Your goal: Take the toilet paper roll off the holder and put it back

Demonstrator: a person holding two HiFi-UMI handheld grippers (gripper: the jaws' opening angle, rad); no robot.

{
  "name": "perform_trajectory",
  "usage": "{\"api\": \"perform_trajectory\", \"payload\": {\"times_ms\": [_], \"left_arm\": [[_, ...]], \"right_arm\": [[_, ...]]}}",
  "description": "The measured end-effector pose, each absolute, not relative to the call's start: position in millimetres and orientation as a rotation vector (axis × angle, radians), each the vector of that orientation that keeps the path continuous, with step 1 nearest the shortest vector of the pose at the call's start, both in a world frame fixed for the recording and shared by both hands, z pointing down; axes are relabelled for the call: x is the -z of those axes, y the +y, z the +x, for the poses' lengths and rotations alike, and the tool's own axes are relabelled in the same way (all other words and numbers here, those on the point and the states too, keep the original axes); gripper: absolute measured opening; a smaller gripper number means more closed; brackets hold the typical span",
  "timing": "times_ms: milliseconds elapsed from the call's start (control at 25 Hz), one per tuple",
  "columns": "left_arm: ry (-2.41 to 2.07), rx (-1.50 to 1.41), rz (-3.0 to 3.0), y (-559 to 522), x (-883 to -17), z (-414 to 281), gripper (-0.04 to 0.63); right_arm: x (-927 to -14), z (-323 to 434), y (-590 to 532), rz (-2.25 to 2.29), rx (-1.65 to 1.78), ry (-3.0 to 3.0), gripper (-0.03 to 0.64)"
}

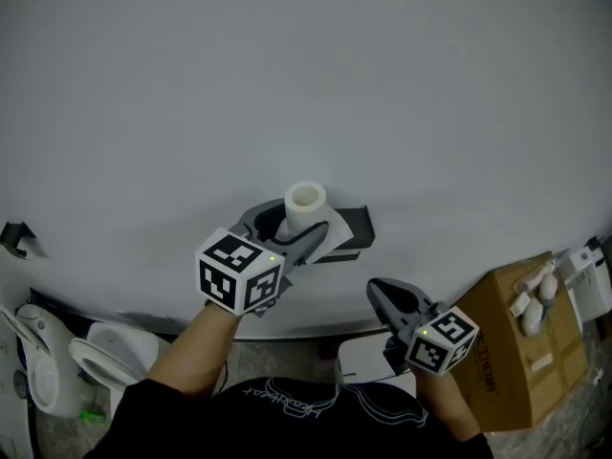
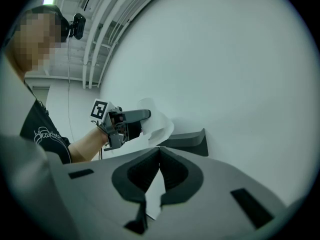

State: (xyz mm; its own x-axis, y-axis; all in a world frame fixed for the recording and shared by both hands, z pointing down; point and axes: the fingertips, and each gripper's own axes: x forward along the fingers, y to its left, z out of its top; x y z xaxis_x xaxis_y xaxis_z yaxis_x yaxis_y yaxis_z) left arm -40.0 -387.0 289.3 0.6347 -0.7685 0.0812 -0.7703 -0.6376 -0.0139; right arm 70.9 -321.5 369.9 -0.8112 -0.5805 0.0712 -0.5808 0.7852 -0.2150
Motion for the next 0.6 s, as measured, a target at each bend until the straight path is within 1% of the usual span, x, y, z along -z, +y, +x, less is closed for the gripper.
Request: {"api": "perform_trajectory", "payload": {"times_ms": [600], "left_arm": [[-1.368, -0.364, 2.798, -432.7, -323.0, -32.0, 0.270]], "right_arm": [[-384.2, 76.6, -345.0, 0.980, -0.407, -2.949, 0.005]]}}
